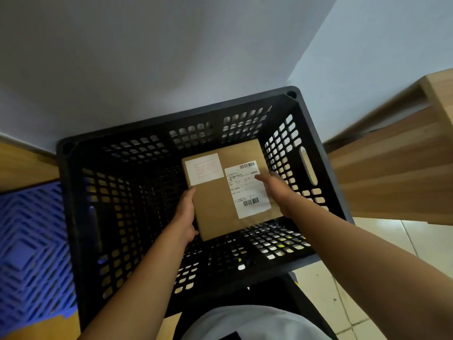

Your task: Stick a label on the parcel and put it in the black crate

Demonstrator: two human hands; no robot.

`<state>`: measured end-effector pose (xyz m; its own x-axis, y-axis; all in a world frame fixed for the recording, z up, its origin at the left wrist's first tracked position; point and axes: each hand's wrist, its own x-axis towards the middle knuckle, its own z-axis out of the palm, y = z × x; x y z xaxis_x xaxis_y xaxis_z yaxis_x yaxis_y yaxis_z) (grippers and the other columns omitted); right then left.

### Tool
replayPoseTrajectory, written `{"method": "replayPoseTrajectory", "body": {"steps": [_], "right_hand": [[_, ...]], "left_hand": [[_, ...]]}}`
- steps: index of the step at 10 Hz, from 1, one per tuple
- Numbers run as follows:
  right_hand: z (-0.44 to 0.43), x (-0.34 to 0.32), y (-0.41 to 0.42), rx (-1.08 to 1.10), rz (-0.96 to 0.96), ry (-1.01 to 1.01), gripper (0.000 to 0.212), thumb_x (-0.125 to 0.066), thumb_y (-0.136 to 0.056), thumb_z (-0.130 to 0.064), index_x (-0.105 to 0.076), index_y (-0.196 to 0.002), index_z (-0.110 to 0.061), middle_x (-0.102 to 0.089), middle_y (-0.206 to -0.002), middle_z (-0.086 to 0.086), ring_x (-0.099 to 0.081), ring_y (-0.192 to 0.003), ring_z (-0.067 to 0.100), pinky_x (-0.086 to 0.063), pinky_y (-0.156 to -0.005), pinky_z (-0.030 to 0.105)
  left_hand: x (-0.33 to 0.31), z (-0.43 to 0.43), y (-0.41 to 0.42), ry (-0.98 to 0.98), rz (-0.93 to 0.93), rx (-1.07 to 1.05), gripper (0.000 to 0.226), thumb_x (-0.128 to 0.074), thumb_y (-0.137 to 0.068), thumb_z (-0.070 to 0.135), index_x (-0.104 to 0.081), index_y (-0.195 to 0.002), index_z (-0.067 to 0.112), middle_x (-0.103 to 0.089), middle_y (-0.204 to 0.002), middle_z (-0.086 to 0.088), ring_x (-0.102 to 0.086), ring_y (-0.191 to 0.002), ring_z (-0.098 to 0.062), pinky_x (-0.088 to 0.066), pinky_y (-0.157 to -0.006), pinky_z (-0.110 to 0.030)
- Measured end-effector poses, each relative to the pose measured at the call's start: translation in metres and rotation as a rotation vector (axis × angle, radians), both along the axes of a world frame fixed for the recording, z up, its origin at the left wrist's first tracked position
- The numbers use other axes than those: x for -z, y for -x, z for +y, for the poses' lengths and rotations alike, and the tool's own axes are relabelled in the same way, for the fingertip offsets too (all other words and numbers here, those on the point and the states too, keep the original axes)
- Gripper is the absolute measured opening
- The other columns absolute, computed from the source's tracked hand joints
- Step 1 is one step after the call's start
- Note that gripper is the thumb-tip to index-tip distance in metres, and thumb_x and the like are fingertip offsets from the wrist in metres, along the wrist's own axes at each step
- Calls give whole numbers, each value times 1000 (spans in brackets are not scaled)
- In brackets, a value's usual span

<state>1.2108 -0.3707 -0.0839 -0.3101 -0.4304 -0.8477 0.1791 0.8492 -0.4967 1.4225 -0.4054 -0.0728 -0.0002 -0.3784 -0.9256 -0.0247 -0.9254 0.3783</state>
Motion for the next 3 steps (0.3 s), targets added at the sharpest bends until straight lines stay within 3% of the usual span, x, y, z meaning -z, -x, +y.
{"method": "replayPoseTrajectory", "body": {"steps": [1,2,3], "right_hand": [[5,-6,-1,-25,-2,6,70,-59,-87,-41,-36,-150,-23,-56,-143,8,-55,-124,32,-40,-107,53],[13,-8,2,-18,-1,25,64,-57,-87,-43,-43,-145,-22,-59,-138,9,-56,-122,33,-39,-109,57],[20,-21,3,3,40,66,74,-59,-75,-52,-47,-143,-25,-56,-143,8,-53,-127,34,-38,-109,59]], "left_hand": [[-1,-1,-5,9,-36,19,56,-44,-95,58,-41,-145,33,-46,-149,-5,-40,-136,-31,-20,-112,-59],[-12,-5,-8,55,-39,17,58,-46,-94,58,-39,-147,34,-35,-159,-6,-28,-146,-33,-15,-116,-63],[-20,-6,-11,138,-34,14,55,-47,-95,54,-41,-146,33,-36,-159,-5,-30,-145,-32,-17,-115,-60]]}}
